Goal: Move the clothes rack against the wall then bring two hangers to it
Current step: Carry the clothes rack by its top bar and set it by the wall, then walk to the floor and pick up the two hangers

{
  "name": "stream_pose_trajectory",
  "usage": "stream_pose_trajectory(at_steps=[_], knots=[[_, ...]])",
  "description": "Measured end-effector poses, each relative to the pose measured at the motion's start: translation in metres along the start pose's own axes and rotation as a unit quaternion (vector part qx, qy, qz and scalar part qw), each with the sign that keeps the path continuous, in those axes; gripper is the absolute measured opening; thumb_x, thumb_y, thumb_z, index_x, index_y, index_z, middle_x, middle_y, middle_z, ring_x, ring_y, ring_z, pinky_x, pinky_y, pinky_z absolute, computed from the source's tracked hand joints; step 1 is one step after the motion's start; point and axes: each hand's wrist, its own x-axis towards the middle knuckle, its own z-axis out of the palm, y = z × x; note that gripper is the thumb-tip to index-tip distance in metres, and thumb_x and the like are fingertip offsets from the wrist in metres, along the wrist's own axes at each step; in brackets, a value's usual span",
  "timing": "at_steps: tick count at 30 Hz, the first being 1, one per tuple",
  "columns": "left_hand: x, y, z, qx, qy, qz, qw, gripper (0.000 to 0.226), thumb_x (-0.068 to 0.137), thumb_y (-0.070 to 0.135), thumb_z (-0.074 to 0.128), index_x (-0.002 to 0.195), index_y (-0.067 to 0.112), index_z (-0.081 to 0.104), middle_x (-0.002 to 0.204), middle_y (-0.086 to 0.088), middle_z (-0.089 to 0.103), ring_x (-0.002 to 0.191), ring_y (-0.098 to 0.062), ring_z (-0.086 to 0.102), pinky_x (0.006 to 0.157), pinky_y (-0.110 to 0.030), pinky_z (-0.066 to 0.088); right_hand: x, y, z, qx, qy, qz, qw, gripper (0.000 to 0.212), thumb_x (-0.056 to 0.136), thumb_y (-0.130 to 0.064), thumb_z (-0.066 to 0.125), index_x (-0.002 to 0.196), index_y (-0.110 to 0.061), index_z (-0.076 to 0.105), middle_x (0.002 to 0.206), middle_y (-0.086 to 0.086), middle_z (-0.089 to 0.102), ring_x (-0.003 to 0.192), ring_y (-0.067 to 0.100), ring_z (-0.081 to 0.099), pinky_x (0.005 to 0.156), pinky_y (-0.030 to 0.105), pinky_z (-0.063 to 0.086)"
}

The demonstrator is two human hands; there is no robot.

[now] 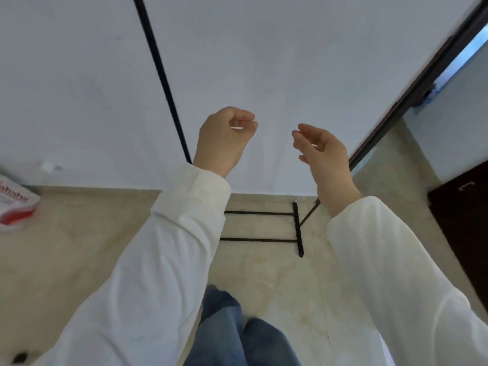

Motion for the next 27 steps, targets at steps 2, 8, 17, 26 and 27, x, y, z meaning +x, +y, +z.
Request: stream_pose_trajectory(at_steps=[2, 8, 17, 26, 27], knots=[[-0.017, -0.012, -0.025, -0.003, 0.027, -0.020, 0.999, 0.022, 0.088, 0.021, 0.055, 0.106, 0.014, 0.065, 0.095, 0.011, 0.057, 0.075, 0.010, 0.050, 0.066, 0.008, 0.033, -0.014, -0.002, 0.022, 0.002, -0.036, -0.002, 0.999, 0.016, 0.084, -0.026, 0.060, 0.100, -0.028, 0.060, 0.099, -0.009, 0.063, 0.103, 0.014, 0.061, 0.097, 0.036, 0.048], [-0.068, -0.049, -0.105, -0.003, 0.130, -0.083, 0.988, 0.023, 0.088, 0.020, 0.054, 0.107, 0.014, 0.065, 0.100, 0.009, 0.060, 0.085, -0.001, 0.053, 0.067, 0.007, 0.034, -0.056, -0.027, 0.112, 0.005, -0.161, -0.014, 0.987, 0.019, 0.084, -0.025, 0.061, 0.103, -0.025, 0.060, 0.101, -0.006, 0.062, 0.105, 0.017, 0.061, 0.095, 0.033, 0.049], [-0.174, -0.098, -0.202, -0.021, 0.325, -0.184, 0.927, 0.022, 0.087, 0.018, 0.055, 0.105, 0.012, 0.065, 0.100, 0.005, 0.065, 0.078, 0.003, 0.053, 0.068, 0.004, 0.036, -0.144, -0.045, 0.226, 0.007, -0.361, -0.047, 0.932, 0.021, 0.084, -0.025, 0.061, 0.106, -0.023, 0.060, 0.106, -0.003, 0.061, 0.103, 0.015, 0.061, 0.084, 0.024, 0.051], [-0.328, -0.121, -0.197, -0.051, 0.537, -0.294, 0.789, 0.017, 0.085, 0.016, 0.059, 0.100, 0.012, 0.066, 0.084, 0.005, 0.061, 0.068, 0.003, 0.052, 0.069, -0.007, 0.039, -0.265, -0.016, 0.257, -0.017, -0.593, -0.048, 0.804, 0.026, 0.085, -0.018, 0.060, 0.111, -0.013, 0.059, 0.099, -0.001, 0.062, 0.087, 0.008, 0.058, 0.079, 0.019, 0.048], [-0.346, -0.120, -0.192, -0.058, 0.555, -0.303, 0.773, 0.017, 0.085, 0.016, 0.058, 0.100, 0.012, 0.065, 0.086, 0.003, 0.061, 0.069, 0.001, 0.053, 0.071, -0.009, 0.041, -0.279, -0.010, 0.256, -0.021, -0.612, -0.048, 0.789, 0.025, 0.085, -0.018, 0.060, 0.109, -0.013, 0.059, 0.096, -0.003, 0.061, 0.086, 0.007, 0.057, 0.078, 0.018, 0.048]])
